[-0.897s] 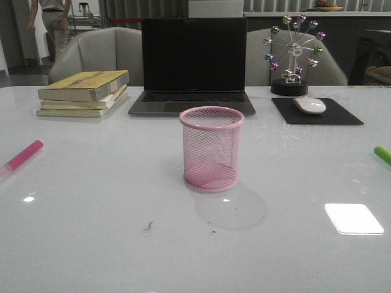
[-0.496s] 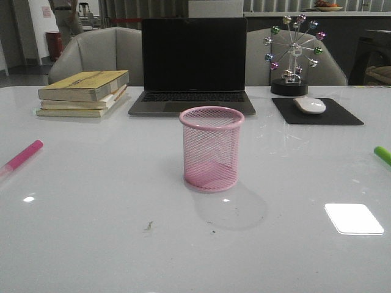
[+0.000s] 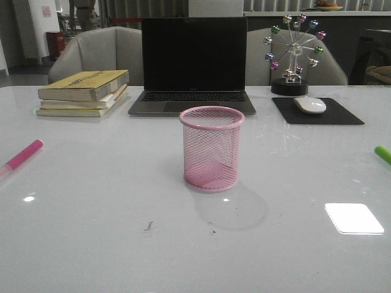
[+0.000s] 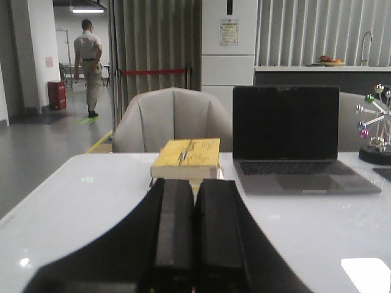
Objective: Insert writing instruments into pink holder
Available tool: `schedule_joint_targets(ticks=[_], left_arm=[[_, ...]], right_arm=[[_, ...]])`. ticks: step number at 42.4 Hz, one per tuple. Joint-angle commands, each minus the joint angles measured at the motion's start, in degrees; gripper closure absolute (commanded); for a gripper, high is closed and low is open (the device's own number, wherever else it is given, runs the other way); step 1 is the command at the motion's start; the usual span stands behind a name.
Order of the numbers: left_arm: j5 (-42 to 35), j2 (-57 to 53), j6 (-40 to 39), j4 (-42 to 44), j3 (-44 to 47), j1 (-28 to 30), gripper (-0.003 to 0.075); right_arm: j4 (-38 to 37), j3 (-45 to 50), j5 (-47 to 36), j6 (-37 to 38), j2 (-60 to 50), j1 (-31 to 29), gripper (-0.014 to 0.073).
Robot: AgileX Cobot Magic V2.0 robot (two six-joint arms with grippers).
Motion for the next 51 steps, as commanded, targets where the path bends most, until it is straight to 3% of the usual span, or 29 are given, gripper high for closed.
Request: schedule_joint_targets(ticks=[1,8,18,32,42,46,51], left_arm=[[-3.6,-0.4,-0.5,-0.3,-7.5,0.0,0.0629],[3.1,5.3,-0.5,-0.4,-20.3,0.0,0.0629],[18.9,18.7,-0.5,-0.5,-34.2,0.0,0.0629],[29.8,31.7,-0.5,-0.9,-35.1,0.0,0.0629],[30.9,38.9,-0.5,-1.0,-35.1,0.0,0.0624],[30.5,40.3,-0.5,-1.0,-35.1,0.0,0.0525],[28.8,41.3,0.6,-1.0,-35.1,0.0,0.0266]], right_arm=[[-0.6,-8.1,-3.4,-0.4,0.1,-0.3,0.0538],[-0.7,-21.2,4.0,-0.6,6.8,-0.3,0.0538],[-0.8,-36.4,17.4,-0.6,21.1,-0.3,0.0538],[-0.8,-37.8,31.4,-0.6,37.2,-0.3,0.0538],[-0.8,-37.8,33.2,-0.6,47.8,-0.3,0.0532],[-0.8,-37.8,33.4,-0.6,51.6,-0.3,0.0435],[-0.7,-37.9,32.3,-0.5,56.3,-0.3,0.016]])
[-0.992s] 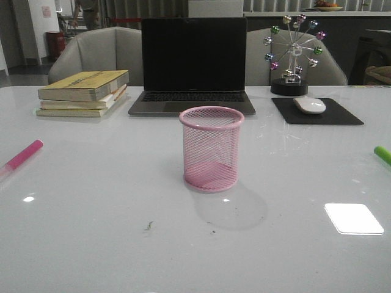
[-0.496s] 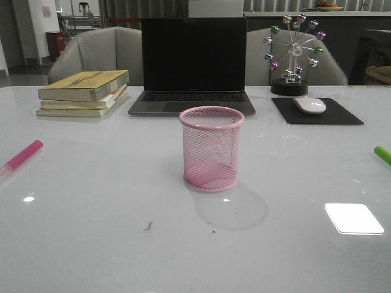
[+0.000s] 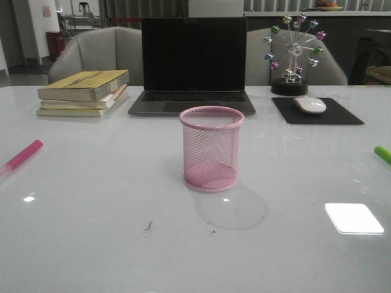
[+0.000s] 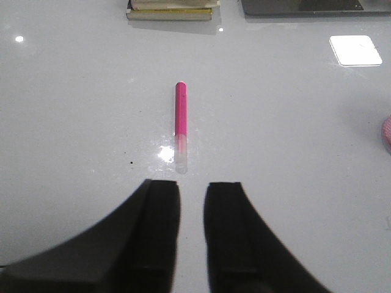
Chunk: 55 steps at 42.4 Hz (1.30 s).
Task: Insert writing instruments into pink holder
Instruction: 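Grasp the green marker with the right gripper and lift it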
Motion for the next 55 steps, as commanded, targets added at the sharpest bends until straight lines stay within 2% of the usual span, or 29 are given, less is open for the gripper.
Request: schedule_joint_targets(ticks=[1,4,6,11,19,25,41,55], left_arm=[[-5.6,0.7,1.3,-0.6,-2.1,0.0,0.0214],[-5.8,0.7,1.7,-2.1,-2.1,-0.2,0.015],[-5.8,0.7,3.0,-3.7,-2.1,-1.1,0.015],[-5.8,0.7,7.1,-6.1,-2.1,-6.2,0.0171],[-5.8,0.7,7.1,-6.1,-2.1,-15.0,0.0218],[-5.8,0.7,7.1,-6.1,-2.1,-19.0,0.0237],[-5.8,0.7,7.1,-6.1,-2.1,-20.1,0.0257],[-5.8,0.7,7.1,-6.6,-2.1,-20.1,0.0257]], right_arm=[[-0.4,-2.4,-4.1,-0.5,3.3,-0.3,0.0104],[-0.3,-3.8,-4.1,0.5,6.6,-0.6,0.0028],[-0.3,-5.1,-4.1,0.9,8.9,-1.1,0.003],[0.1,-10.5,-4.0,1.2,16.5,-3.3,0.0059],[1.4,-20.6,-0.6,1.2,28.8,-5.3,0.0075],[1.6,-29.5,3.5,-0.4,38.4,-5.4,0.0075],[2.5,-47.0,9.4,-3.5,55.4,-5.4,0.0075],[3.8,-55.3,11.8,-5.5,63.3,-5.4,0.0075]])
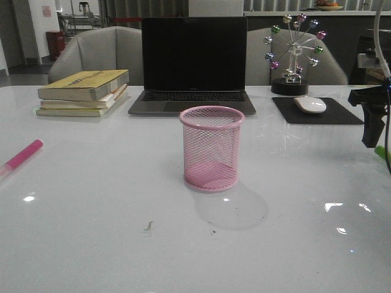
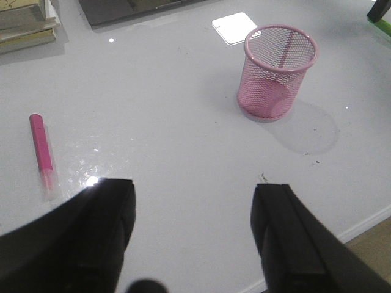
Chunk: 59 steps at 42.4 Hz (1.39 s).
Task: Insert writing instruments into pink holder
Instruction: 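Grasp the green marker with the right gripper and lift it, then carry the green marker over the pink holder and drop it in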
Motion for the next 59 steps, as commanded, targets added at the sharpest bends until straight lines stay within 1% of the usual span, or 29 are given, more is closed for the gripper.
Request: schedule_joint_targets(ticks=[1,13,17,21,26,29,35,38,41,47,52,59], left_arm=[[-4.5,0.2,0.1,-1.0,-2.1,-0.4,0.0257],[-4.5,0.2,0.1,-1.1,-2.1,-0.4,0.0257],[-4.5,0.2,0.1,-1.1,-2.1,-0.4,0.0257],[-4.5,0.2,0.1,-1.3,-2.1,-0.4,0.0257],[-4.5,0.2,0.1,-1.3,-2.1,-0.4,0.0257],[-4.5,0.2,0.1,-1.3,-2.1,-0.4,0.0257],[-4.5,0.2,0.1,-1.3,-2.1,-0.4,0.0257],[-4.5,0.2,0.1,-1.3,-2.1,-0.4,0.0257],[-4.5,0.2,0.1,-1.3,-2.1,-0.4,0.0257],[-4.5,0.2,0.1,-1.3,-2.1,-0.4,0.0257],[-4.5,0.2,0.1,-1.3,-2.1,-0.4,0.0257],[-4.5,0.2,0.1,-1.3,-2.1,-0.4,0.0257]], right_arm=[[0.8,-3.2,-0.3,-1.3,-1.8,-0.2,0.0075],[0.8,-5.8,0.8,-1.8,1.5,-0.2,0.0085],[0.7,-5.8,0.8,-1.9,1.8,-0.2,0.0176],[0.7,-5.8,0.5,-1.9,1.8,-0.2,0.0307],[0.7,-5.8,0.3,-1.9,1.8,-0.2,0.0434],[0.7,-5.8,0.6,-1.9,1.7,-0.2,0.0465],[1.7,-5.1,-1.2,-2.0,-1.5,0.3,0.0463],[3.7,-2.2,-5.2,-3.9,-5.7,1.3,0.0463],[6.4,2.6,-11.9,-7.1,-11.3,2.8,0.0463],[14.0,14.0,-28.3,-14.2,-23.2,6.6,0.0463],[18.5,22.8,-39.9,-19.7,-32.1,12.2,0.0463],[19.9,29.2,-52.4,-19.7,-39.2,22.2,0.0463]])
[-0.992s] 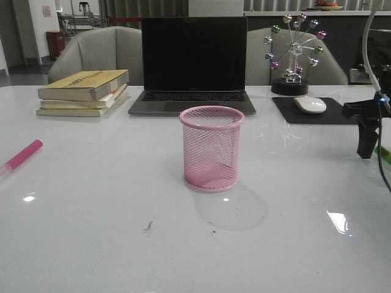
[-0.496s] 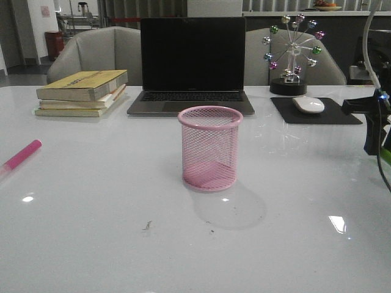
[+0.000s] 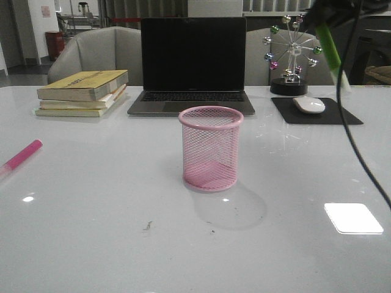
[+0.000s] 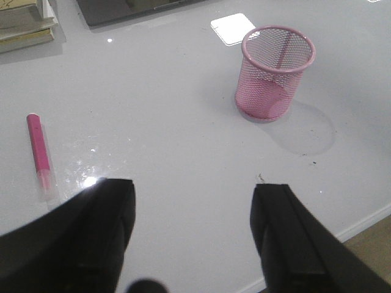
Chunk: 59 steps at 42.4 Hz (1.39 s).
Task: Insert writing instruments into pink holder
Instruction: 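Carry the green marker over the pink holder and drop it in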
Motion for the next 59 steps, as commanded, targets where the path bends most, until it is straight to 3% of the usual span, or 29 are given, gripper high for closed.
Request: schedule_joint_targets(ticks=[1,8,14,27,31,39,43,49,59], left_arm=[[-4.5,0.2,0.1,-0.9,-2.1,-0.4,0.0257],[-4.5,0.2,0.1,-0.9,-2.1,-0.4,0.0258],[-4.5,0.2,0.1,-0.9,-2.1,-0.4,0.026],[-4.5,0.2,0.1,-0.9,-2.1,-0.4,0.0266],[-4.5,0.2,0.1,-0.9,-2.1,-0.4,0.0266],[-4.5,0.2,0.1,-0.9,-2.1,-0.4,0.0266],[-4.5,0.2,0.1,-0.9,-2.1,-0.4,0.0266],[-4.5,0.2,0.1,-0.9,-2.1,-0.4,0.0266],[-4.3,0.2,0.1,-0.9,-2.1,-0.4,0.0266]], right_arm=[[2.4,1.1,-12.0,-0.8,-4.4,4.7,0.0463],[3.4,4.3,-24.9,-0.7,-3.5,14.5,0.0463],[3.4,4.7,-32.7,-0.6,0.4,19.0,0.0463],[3.4,4.7,-34.9,0.2,10.8,21.4,0.0458],[3.4,4.7,-32.8,0.2,12.1,21.4,0.0398],[3.4,4.7,-32.1,0.2,12.4,21.4,0.0195],[3.4,4.7,-31.6,0.2,10.3,21.4,0.0176],[3.4,4.7,-23.4,0.2,2.3,21.4,0.0177],[0.0,5.5,9.7,-0.4,-15.2,21.3,0.0178]])
